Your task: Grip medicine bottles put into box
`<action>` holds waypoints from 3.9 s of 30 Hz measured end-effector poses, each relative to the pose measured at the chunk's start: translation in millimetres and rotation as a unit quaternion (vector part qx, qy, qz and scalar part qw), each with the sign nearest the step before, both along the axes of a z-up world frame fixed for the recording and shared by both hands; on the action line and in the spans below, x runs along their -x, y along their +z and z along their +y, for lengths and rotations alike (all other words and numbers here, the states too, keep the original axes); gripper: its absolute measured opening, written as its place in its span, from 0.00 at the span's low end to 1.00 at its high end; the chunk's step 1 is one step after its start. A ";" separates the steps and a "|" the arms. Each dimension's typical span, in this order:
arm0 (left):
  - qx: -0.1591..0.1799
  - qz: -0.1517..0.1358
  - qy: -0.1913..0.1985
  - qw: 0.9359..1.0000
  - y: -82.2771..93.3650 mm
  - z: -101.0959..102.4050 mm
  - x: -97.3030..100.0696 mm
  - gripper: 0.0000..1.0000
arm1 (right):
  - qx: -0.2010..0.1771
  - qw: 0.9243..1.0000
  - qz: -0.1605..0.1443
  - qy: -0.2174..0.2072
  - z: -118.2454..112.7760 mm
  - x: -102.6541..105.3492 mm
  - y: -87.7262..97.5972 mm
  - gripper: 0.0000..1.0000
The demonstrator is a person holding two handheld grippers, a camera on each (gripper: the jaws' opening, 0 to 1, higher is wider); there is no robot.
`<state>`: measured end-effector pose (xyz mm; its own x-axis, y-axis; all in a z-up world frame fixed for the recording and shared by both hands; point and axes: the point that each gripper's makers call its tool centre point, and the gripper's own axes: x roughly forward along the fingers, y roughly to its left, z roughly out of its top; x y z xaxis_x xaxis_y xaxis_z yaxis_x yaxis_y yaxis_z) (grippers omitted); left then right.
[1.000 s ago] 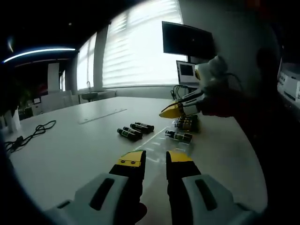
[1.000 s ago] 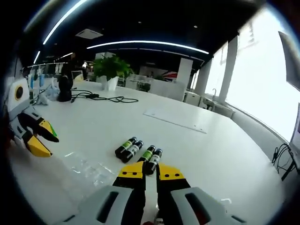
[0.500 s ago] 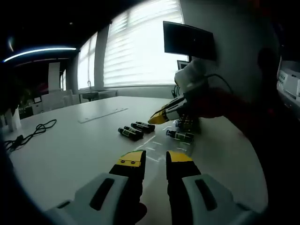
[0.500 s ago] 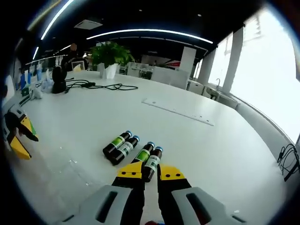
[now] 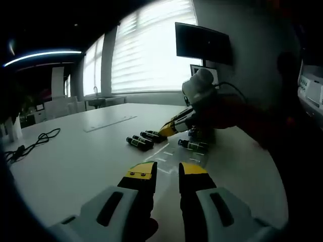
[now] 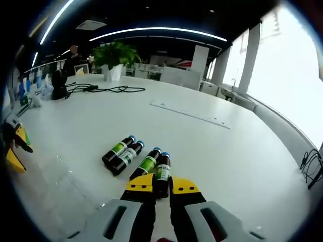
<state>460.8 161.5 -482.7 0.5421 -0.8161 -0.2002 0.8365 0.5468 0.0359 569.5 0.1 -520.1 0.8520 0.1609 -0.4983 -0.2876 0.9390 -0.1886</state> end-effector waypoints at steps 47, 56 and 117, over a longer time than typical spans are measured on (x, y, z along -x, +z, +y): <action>-0.001 -0.002 0.002 1.000 0.8 -0.5 -0.9 0.12 | -0.060 0.997 -0.049 -0.005 1.0 34.9 39.2 0.07; -0.002 0.000 0.001 1.000 -0.4 -1.2 -0.7 0.12 | -0.063 0.996 -0.054 0.018 17.0 70.5 42.8 0.06; 0.001 -0.010 -0.009 1.000 5.8 -4.5 6.9 0.12 | -0.040 0.997 -0.048 -0.054 49.4 85.5 16.4 0.07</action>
